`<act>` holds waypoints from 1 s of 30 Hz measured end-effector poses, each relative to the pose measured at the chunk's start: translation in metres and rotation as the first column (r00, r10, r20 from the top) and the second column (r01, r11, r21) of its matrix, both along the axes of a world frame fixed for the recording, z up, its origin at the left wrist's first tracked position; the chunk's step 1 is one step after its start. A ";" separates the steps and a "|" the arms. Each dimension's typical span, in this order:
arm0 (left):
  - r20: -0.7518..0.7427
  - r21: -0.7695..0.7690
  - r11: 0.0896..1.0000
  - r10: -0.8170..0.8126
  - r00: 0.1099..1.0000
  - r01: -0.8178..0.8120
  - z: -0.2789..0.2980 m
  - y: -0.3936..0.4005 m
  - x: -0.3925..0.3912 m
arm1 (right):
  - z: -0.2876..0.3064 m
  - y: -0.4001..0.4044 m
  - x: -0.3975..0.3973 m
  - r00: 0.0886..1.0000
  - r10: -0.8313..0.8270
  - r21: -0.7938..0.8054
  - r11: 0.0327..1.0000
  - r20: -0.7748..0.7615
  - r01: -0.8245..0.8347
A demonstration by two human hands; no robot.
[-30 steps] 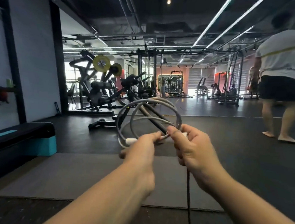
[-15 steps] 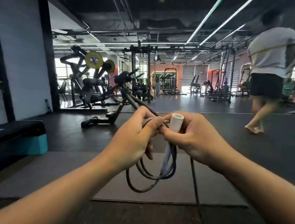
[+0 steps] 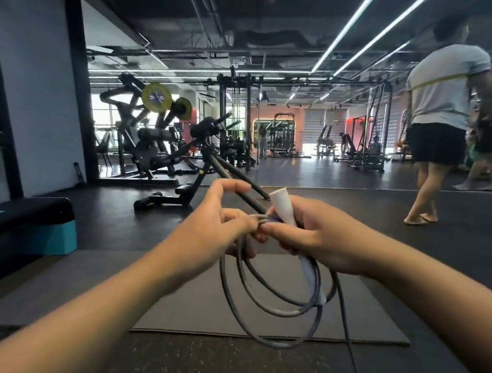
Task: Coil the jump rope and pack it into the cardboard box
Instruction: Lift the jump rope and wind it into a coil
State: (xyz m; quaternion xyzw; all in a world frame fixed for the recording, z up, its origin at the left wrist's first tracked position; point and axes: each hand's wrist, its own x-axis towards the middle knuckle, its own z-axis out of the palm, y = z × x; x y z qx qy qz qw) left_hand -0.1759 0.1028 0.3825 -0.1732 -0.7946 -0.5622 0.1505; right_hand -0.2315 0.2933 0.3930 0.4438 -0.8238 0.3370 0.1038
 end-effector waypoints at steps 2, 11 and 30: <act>-0.037 -0.359 0.932 0.038 0.999 -0.049 0.018 -0.004 0.005 | 0.004 0.002 0.001 0.998 0.000 0.119 0.993 -0.064 0.008; -0.594 -0.795 0.027 0.165 0.787 -0.606 0.002 0.038 0.002 | 0.005 -0.014 0.012 0.988 -0.021 0.406 0.910 -0.156 0.083; -0.590 -0.796 -0.006 0.229 0.774 -0.605 0.002 0.012 0.004 | -0.006 0.005 0.009 0.983 -0.112 0.405 0.900 -0.143 0.161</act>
